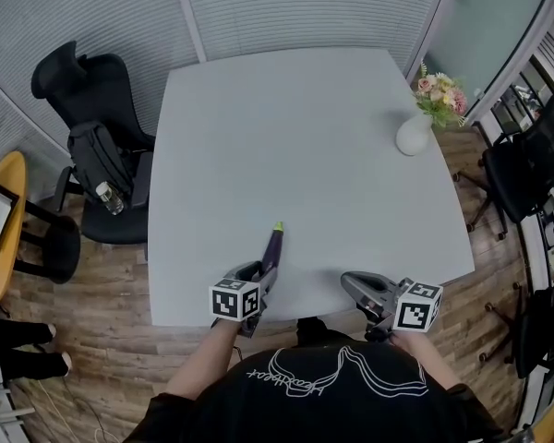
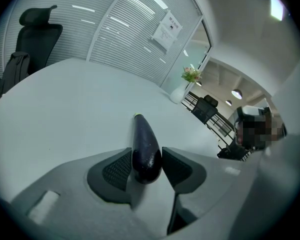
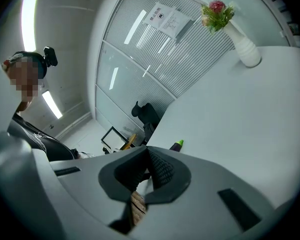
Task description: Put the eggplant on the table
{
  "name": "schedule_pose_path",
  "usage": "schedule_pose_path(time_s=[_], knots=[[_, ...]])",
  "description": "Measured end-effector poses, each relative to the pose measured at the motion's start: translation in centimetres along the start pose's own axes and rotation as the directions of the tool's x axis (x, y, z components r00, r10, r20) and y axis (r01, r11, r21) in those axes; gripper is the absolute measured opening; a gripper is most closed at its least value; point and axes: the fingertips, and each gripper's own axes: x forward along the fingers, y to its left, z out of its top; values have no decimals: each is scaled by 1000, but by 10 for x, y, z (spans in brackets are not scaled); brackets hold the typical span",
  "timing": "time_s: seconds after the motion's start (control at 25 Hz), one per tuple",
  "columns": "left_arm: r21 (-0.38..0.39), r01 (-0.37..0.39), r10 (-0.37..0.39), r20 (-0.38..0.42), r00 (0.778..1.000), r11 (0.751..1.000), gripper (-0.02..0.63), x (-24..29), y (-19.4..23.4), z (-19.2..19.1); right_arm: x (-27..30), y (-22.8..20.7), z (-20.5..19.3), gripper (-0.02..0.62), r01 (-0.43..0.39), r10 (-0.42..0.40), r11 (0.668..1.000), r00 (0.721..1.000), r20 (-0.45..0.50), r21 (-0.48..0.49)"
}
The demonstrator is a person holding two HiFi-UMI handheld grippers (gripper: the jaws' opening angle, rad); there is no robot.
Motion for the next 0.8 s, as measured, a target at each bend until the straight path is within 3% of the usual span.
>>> schedule_pose_path(time_s=[0.4,0.64,0.8], knots=[[-29,4,-4,18,1000,1000,263,-10,1,-2,-4,11,-7,6,-6,7,1000,1000,2,-2],[-43,1,2,79,997,999,272,-34,-4,7,-3,26,-13,6,-25,25,1000,1000,14,-5],[-56,41,-34,131,991,998,271,-61,-23,15,-9,39,-16,6,-32,33,998,999,21,-47]])
